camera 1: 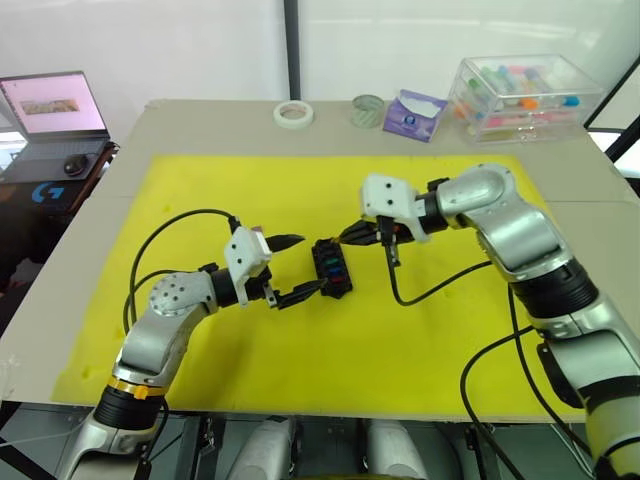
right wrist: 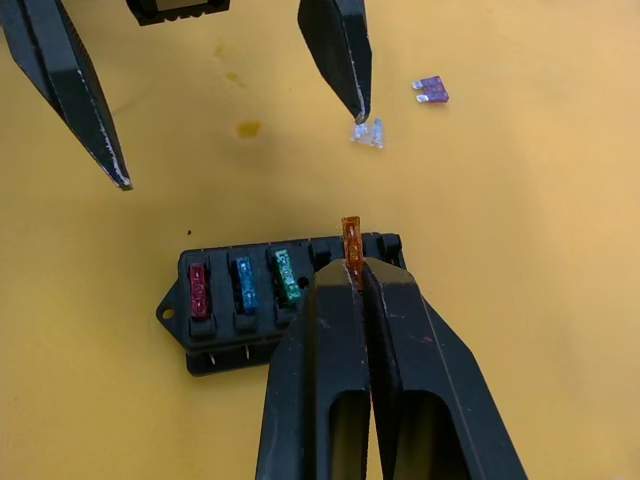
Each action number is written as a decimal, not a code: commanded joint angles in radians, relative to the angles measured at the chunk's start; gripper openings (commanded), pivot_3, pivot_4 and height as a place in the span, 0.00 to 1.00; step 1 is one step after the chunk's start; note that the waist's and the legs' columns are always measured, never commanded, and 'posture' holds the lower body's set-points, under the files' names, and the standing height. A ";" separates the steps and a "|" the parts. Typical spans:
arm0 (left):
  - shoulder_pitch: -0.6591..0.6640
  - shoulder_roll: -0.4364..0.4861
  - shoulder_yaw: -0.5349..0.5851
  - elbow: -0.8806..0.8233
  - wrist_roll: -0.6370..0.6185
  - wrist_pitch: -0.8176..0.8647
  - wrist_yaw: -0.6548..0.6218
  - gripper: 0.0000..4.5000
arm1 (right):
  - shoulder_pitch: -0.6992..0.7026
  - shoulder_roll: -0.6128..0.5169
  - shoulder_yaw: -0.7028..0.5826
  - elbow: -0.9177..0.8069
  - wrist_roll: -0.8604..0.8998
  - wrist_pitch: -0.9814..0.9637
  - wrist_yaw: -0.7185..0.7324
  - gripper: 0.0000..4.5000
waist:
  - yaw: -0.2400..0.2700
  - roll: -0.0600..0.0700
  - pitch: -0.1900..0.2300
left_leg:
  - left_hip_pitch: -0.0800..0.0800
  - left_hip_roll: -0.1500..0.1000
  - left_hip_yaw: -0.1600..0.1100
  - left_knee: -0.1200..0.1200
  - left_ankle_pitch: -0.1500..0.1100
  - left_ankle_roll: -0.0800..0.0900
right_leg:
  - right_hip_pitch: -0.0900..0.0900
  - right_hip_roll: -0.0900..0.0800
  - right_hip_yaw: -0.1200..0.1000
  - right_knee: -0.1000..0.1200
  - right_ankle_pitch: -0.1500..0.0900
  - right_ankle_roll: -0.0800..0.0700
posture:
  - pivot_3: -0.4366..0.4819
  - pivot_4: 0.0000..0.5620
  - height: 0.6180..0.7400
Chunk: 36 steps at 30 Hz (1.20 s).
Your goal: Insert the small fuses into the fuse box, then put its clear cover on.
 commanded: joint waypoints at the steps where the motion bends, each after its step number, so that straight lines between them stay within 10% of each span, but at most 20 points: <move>1: -0.014 0.008 0.020 -0.029 -0.006 -0.006 0.007 0.99 | -0.018 0.014 -0.005 -0.013 -0.012 -0.021 0.008 0.00 | 0.000 0.000 0.000 | 0.000 0.000 0.000 0.000 0.000 0.000 | 0.000 0.000 0.000 0.000 0.000 0.000 | 0.48 0.27 1.00; 36: 0.006 0.028 0.033 -0.016 -0.039 0.010 -0.007 0.99 | -0.119 0.112 0.090 0.185 -0.209 -0.185 0.089 0.00 | -0.003 0.000 0.000 | 0.000 0.000 0.000 0.000 0.000 0.000 | -0.001 0.000 0.000 0.001 0.000 0.000 | 0.48 0.27 1.00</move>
